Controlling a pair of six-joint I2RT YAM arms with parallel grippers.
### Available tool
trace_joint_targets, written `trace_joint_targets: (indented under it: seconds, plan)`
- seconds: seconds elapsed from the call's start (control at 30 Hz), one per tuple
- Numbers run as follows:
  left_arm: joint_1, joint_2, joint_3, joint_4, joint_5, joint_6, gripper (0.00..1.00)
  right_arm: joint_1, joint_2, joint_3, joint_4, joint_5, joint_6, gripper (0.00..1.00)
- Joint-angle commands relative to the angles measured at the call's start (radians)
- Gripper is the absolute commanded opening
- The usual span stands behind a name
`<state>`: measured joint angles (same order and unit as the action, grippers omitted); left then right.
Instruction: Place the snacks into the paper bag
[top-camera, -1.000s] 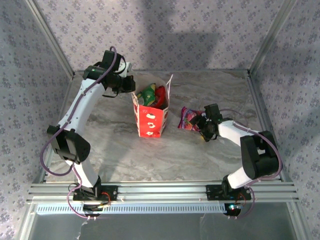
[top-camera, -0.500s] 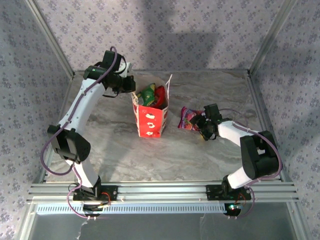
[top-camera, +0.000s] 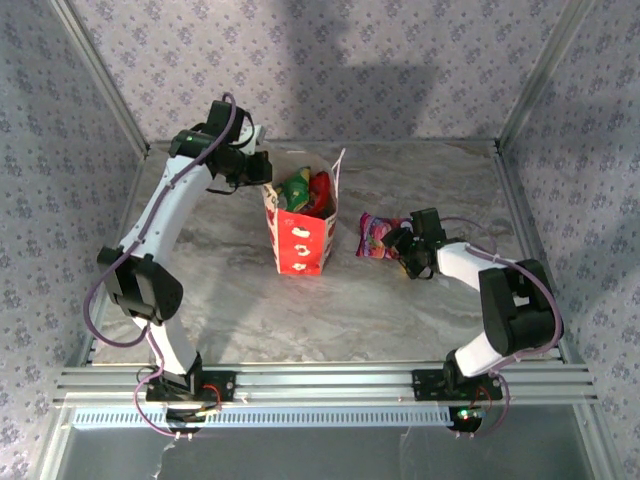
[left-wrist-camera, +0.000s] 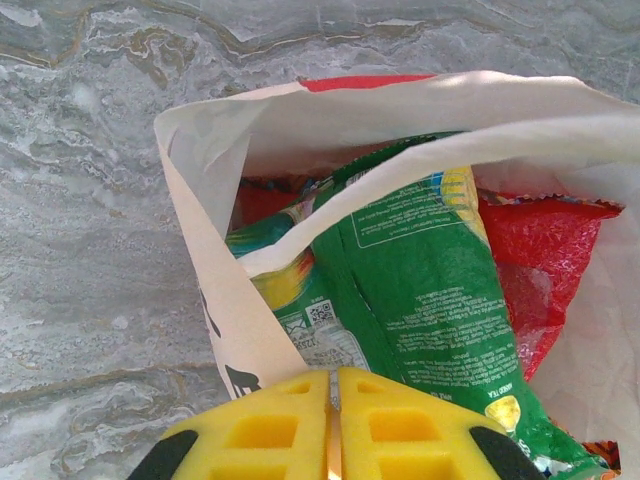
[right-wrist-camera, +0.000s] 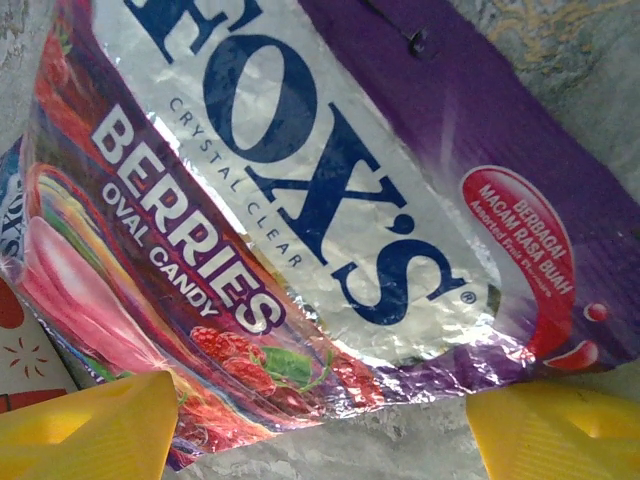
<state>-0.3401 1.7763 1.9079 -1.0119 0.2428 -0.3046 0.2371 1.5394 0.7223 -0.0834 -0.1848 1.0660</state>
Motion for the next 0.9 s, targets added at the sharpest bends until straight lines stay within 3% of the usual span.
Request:
trace_joint_targets:
  seconds: [0.0,0.1,0.3,0.53,0.73,0.87]
  plan:
    - [0.006,0.032,0.021,-0.062,-0.005,0.001,0.11,-0.004,0.045,0.004,0.054,0.012,0.002,0.79]
    - [0.006,0.037,0.029,-0.067,-0.007,0.000,0.11,-0.005,0.064,0.019,0.055,0.026,-0.003,0.74]
    - [0.007,0.043,0.037,-0.073,-0.007,-0.001,0.11,-0.027,0.102,0.039,0.011,0.016,-0.018,0.49]
    - [0.006,0.047,0.037,-0.071,-0.005,-0.007,0.11,-0.056,0.073,0.077,-0.120,0.014,-0.116,0.41]
    - [0.000,0.052,0.036,-0.069,-0.002,-0.009,0.11,-0.105,0.043,0.085,-0.215,0.014,-0.218,0.24]
    - [-0.004,0.050,0.037,-0.071,-0.004,-0.008,0.11,-0.146,0.025,0.074,-0.232,0.008,-0.264,0.18]
